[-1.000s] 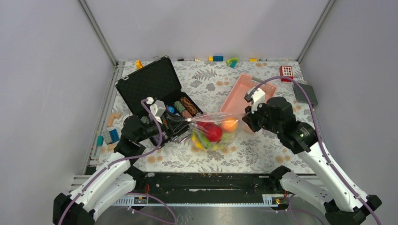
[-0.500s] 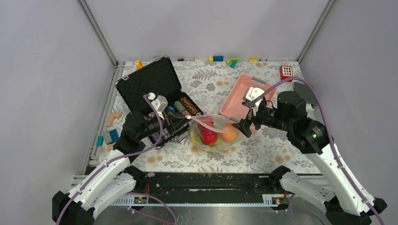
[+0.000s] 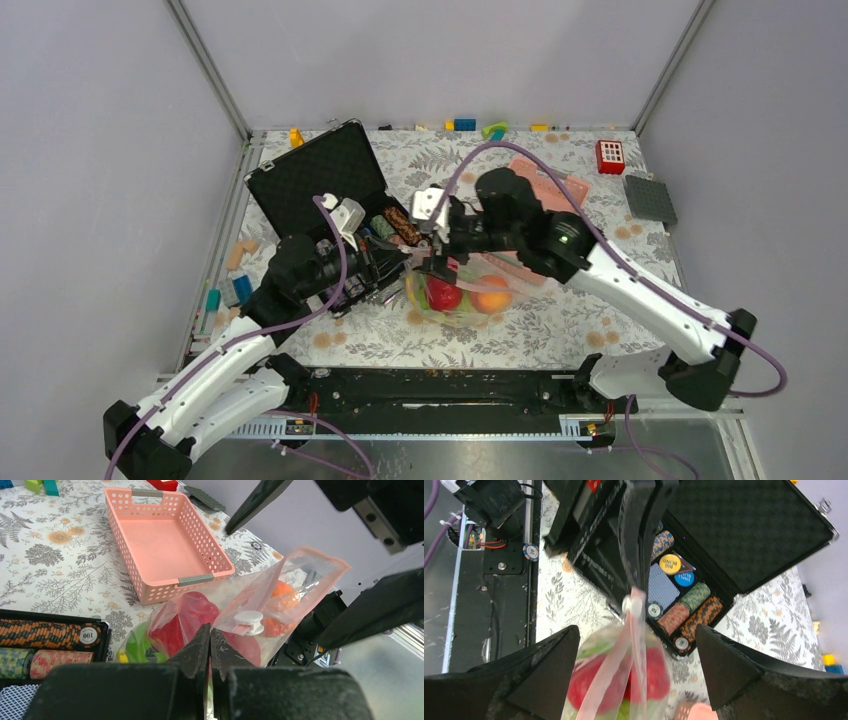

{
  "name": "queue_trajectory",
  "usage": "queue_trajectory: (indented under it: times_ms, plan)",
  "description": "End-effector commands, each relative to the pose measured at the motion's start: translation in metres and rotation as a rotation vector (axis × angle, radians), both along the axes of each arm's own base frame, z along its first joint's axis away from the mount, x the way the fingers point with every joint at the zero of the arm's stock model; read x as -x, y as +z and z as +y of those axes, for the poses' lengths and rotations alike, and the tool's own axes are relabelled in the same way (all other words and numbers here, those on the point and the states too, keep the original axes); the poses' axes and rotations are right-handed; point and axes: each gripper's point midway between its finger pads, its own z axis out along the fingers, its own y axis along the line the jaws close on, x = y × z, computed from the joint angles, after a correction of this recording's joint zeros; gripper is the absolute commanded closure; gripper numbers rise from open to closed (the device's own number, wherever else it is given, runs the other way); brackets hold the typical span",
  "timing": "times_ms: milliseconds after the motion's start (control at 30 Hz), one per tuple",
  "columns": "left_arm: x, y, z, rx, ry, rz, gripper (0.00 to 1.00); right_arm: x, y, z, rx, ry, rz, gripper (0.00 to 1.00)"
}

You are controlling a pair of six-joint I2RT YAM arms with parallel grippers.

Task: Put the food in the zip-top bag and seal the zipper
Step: Zip the zipper food storage bag at the center of the board.

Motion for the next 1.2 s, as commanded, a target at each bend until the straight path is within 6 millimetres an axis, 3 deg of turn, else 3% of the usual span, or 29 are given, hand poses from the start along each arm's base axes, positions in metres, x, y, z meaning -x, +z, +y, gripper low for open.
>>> queue_trajectory:
  times_ms: [0,100,367,500,867,1133,1167]
  plan:
    - [-0.008,0.027,0.001,0.049,0.056,-0.032,1.0,-0.011,0.024,0.03,-0.022,0.012,-0.116,0.1]
    - [-0.008,0.027,0.002,0.049,0.07,-0.029,1.0,-0.013,0.015,0.037,0.005,0.022,-0.141,0.14]
    - [-0.008,0.027,0.003,0.045,0.078,-0.025,1.0,-0.017,0.007,0.041,0.043,0.002,-0.138,0.53]
    - [-0.005,0.029,0.002,0.049,0.07,-0.03,1.0,-0.02,0.004,0.041,0.061,-0.011,-0.123,0.65]
    - [-0.001,0.034,0.002,0.057,0.059,-0.042,1.0,-0.019,-0.019,0.044,0.144,-0.003,-0.062,0.7]
    - [-0.002,0.029,0.003,0.05,0.067,-0.039,1.0,-0.013,-0.014,0.038,0.133,-0.006,-0.051,1.0]
    - [0.0,0.03,0.001,0.048,0.05,-0.046,1.0,-0.011,-0.014,0.037,0.133,0.003,-0.047,1.0]
